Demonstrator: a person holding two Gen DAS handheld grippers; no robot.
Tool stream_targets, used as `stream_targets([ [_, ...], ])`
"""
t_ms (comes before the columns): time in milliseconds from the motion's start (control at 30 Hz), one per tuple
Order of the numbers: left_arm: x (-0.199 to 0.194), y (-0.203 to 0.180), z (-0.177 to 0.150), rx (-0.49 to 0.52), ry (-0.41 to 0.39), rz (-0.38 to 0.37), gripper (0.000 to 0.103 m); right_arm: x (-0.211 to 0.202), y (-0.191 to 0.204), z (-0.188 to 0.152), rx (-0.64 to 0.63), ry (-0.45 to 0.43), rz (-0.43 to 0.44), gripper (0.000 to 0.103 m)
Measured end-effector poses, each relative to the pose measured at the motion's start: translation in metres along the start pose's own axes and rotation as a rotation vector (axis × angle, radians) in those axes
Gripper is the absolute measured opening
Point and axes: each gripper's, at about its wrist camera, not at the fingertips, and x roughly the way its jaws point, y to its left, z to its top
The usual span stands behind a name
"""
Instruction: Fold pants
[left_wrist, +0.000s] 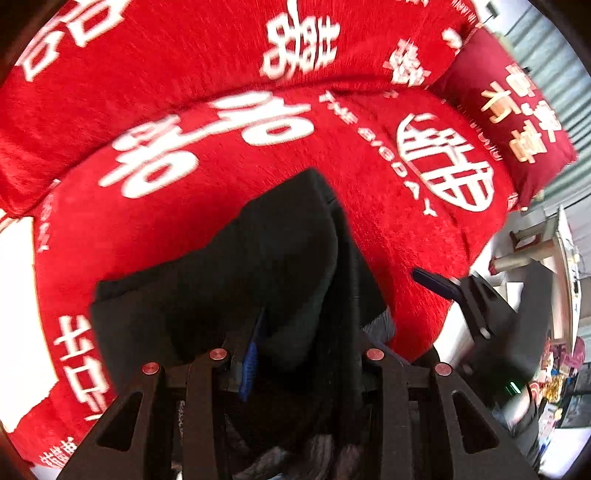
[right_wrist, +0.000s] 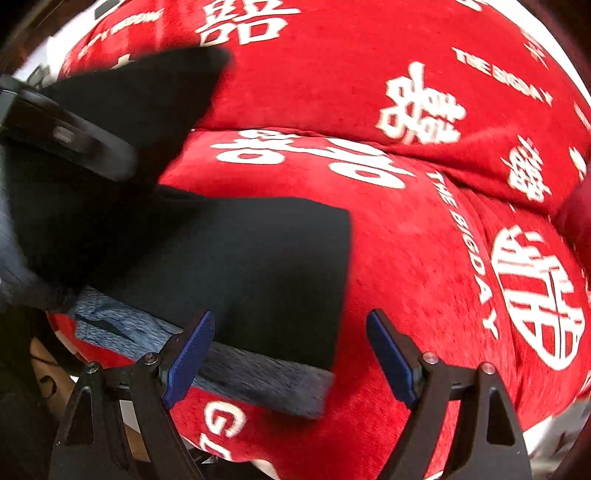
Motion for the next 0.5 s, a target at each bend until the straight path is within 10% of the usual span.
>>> stream_targets([
  [267, 0.080, -0.033, 0.017, 0.055, 0.089, 0.103, 0.032, 0.009, -0.048, -0.029, 0.183, 0.000, 0.048, 0.086],
  [500, 0.035, -0.044, 0.026, 0.059, 0.018, -0.020, 0.067, 0.000, -0.055, -0.045, 0.260, -0.037, 0.199, 0.087],
])
